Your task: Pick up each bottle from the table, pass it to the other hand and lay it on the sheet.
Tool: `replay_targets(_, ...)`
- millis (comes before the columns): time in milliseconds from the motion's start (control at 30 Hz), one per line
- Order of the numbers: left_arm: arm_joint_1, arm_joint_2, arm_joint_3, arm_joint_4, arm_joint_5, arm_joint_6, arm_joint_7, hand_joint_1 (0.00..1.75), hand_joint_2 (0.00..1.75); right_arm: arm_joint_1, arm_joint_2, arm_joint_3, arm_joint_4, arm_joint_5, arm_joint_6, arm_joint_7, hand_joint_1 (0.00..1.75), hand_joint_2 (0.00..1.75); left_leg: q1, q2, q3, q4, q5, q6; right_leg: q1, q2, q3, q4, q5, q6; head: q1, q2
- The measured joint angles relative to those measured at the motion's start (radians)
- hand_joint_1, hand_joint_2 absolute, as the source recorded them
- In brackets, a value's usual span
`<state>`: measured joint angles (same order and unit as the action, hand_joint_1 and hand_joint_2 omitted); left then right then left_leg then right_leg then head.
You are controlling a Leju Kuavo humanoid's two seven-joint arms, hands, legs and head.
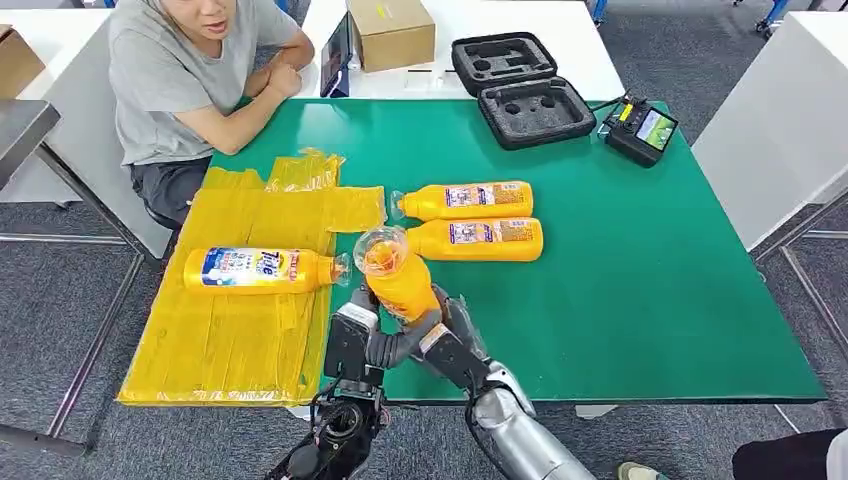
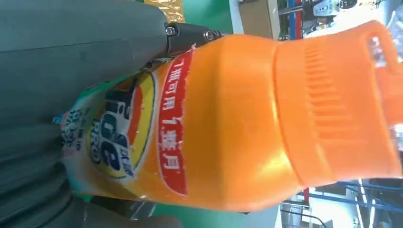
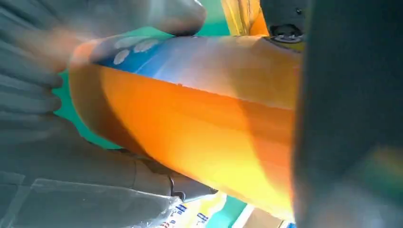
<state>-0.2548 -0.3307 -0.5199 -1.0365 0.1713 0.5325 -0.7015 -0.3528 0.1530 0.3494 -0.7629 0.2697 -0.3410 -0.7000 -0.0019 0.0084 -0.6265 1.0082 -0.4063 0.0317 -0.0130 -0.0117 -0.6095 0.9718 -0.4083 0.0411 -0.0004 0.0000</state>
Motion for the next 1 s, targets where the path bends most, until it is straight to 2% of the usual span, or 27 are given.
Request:
replay_targets(100,-0.004,0.0,0.0,0.0,0.002,0.008,0.0,1.75,1.75,-0.003,0.0,0.008,0.006,-0.001,0.0,0.0,1.75,1.75,0.0,0.0,0.0,0.0,0.0,0.0,0.0,0.0,0.0,0.0,0.0,0.0,0.0,0.0)
replay_targets(233,-0.007,-0.001,0.002,0.0,-0.01,0.01,0.0,1.75,1.75,-0.007,0.002,0.014,0.011,-0.007,-0.006,0.0,1.52,1.75,0.0,0.0,0.0,0.0,0.0,0.0,0.0,0.0,0.0,0.0,0.0,0.0,0.0,0.0)
replay_targets(267,-0.009,-0.002,0.003,0.0,-0.013,0.011,0.0,1.75,1.75,-0.007,0.002,0.015,0.012,-0.009,-0.006,0.0,1.41,1.75,0.0,0.0,0.0,0.0,0.0,0.0,0.0,0.0,0.0,0.0,0.0,0.0,0.0,0.0)
replay_targets(300,-0.01,-0.003,0.004,0.0,-0.02,0.014,0.0,1.75,1.75,-0.007,0.003,0.016,0.013,-0.011,-0.007,0.0,1.17,1.75,0.0,0.0,0.0,0.0,0.0,0.0,0.0,0.0,0.0,0.0,0.0,0.0,0.0,0.0)
replay_targets(533,-0.013,-0.003,0.014,0.0,-0.053,0.021,0.0,1.75,1.75,-0.009,0.005,0.019,0.013,-0.02,-0.018,-0.001,1.17,1.75,0.0,0.0,0.0,0.0,0.0,0.0,0.0,0.0,0.0,0.0,0.0,0.0,0.0,0.0)
replay_targets(567,-0.013,-0.004,0.015,0.0,-0.054,0.022,0.0,1.75,1.75,-0.009,0.005,0.019,0.013,-0.02,-0.018,-0.001,1.12,1.75,0.0,0.0,0.0,0.0,0.0,0.0,0.0,0.0,0.0,0.0,0.0,0.0,0.0,0.0)
replay_targets(600,-0.013,-0.004,0.016,0.0,-0.055,0.022,0.0,1.75,1.75,-0.009,0.005,0.019,0.013,-0.02,-0.018,-0.001,0.93,1.75,0.0,0.0,0.0,0.0,0.0,0.0,0.0,0.0,0.0,0.0,0.0,0.0,0.0,0.0)
replay_targets(633,-0.013,-0.004,0.016,0.0,-0.055,0.022,0.0,1.75,1.75,-0.009,0.005,0.02,0.013,-0.02,-0.018,-0.001,0.59,1.75,0.0,0.0,0.0,0.0,0.0,0.0,0.0,0.0,0.0,0.0,0.0,0.0,0.0,0.0)
replay_targets(667,-0.013,-0.004,0.017,0.0,-0.055,0.022,0.0,1.75,1.75,-0.009,0.005,0.02,0.013,-0.02,-0.018,-0.001,0.12,1.75,0.0,0.0,0.0,0.0,0.0,0.0,0.0,0.0,0.0,0.0,0.0,0.0,0.0,0.0)
replay_targets(700,-0.013,-0.004,0.017,0.0,-0.057,0.024,0.0,1.75,1.75,-0.009,0.005,0.02,0.013,-0.02,-0.018,-0.001,0.05,1.75,0.0,0.0,0.0,0.0,0.0,0.0,0.0,0.0,0.0,0.0,0.0,0.0,0.0,0.0)
replay_targets(733,-0.013,-0.004,0.018,0.0,-0.062,0.03,0.0,1.75,1.75,-0.009,0.006,0.02,0.013,-0.02,-0.021,-0.001,0.0,1.75,0.0,0.0,0.0,0.0,0.0,0.0,0.0,0.0,0.0,0.0,0.0,0.0,0.0,0.0)
replay_targets(1000,-0.018,0.001,0.026,-0.036,-0.136,0.1,0.0,1.75,1.75,-0.009,0.01,0.024,0.016,-0.04,-0.033,0.0,0.0,1.75,0.0,0.0,0.0,0.0,0.0,0.0,0.0,0.0,0.0,0.0,0.0,0.0,0.0,0.0)
